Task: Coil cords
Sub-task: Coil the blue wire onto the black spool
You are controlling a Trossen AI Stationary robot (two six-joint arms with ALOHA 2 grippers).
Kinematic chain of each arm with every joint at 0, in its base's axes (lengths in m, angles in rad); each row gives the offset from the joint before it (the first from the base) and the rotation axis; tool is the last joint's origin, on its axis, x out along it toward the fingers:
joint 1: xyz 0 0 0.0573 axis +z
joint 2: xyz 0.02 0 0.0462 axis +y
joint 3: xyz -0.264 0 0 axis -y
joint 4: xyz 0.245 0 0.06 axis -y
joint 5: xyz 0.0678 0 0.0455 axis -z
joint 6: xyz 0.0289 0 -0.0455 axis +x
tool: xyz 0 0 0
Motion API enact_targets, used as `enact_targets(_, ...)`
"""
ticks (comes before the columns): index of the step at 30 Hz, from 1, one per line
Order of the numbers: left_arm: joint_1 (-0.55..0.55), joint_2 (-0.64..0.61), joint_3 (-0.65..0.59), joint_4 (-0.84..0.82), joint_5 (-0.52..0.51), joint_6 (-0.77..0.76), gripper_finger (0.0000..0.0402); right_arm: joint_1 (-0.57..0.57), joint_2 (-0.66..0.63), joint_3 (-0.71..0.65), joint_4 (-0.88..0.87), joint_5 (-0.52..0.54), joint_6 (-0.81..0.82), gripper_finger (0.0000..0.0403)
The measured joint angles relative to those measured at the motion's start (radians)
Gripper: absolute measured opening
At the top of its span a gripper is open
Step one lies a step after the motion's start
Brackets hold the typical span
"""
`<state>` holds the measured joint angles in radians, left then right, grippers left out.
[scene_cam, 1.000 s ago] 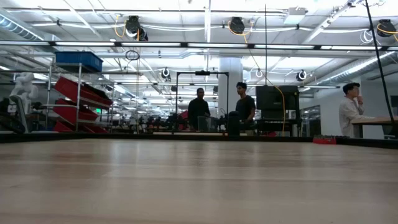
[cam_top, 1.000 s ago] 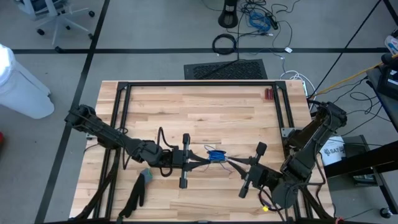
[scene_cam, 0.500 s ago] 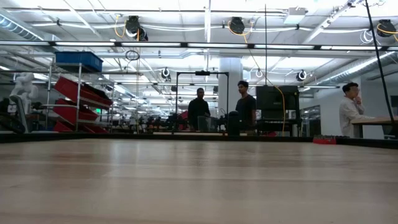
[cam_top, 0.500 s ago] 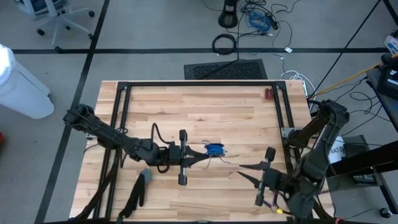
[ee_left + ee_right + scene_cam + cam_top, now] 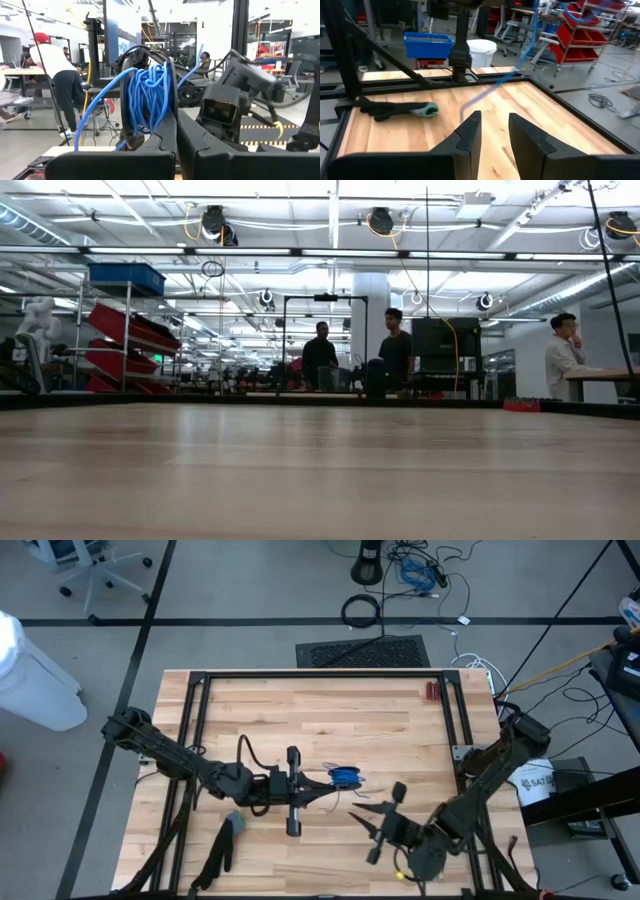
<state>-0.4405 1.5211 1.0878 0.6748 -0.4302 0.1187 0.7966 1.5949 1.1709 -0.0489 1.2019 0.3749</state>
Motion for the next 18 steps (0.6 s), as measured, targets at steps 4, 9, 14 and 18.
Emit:
enact_targets(4, 0.001, 0.0, 0.0, -0.002, 0.0, 0.019, 0.0, -0.056, 0.009, 0.0, 0.102, -0.089, -0.156, 0.0095)
enact_targets(9, 0.0, 0.0, 0.0, -0.003, 0.005, 0.019, 0.0, -0.08, -0.024, -0.001, 0.101, 0.007, -0.327, 0.0117)
enact_targets(14, 0.0, 0.0, 0.0, -0.003, 0.008, 0.019, 0.0, -0.058, -0.068, 0.0, 0.107, 0.05, -0.44, 0.0125)
enact_targets(18, 0.0, 0.0, 0.0, -0.002, 0.04, 0.018, 0.0, -0.047, -0.082, 0.0, 0.106, 0.084, -0.487, 0.0123)
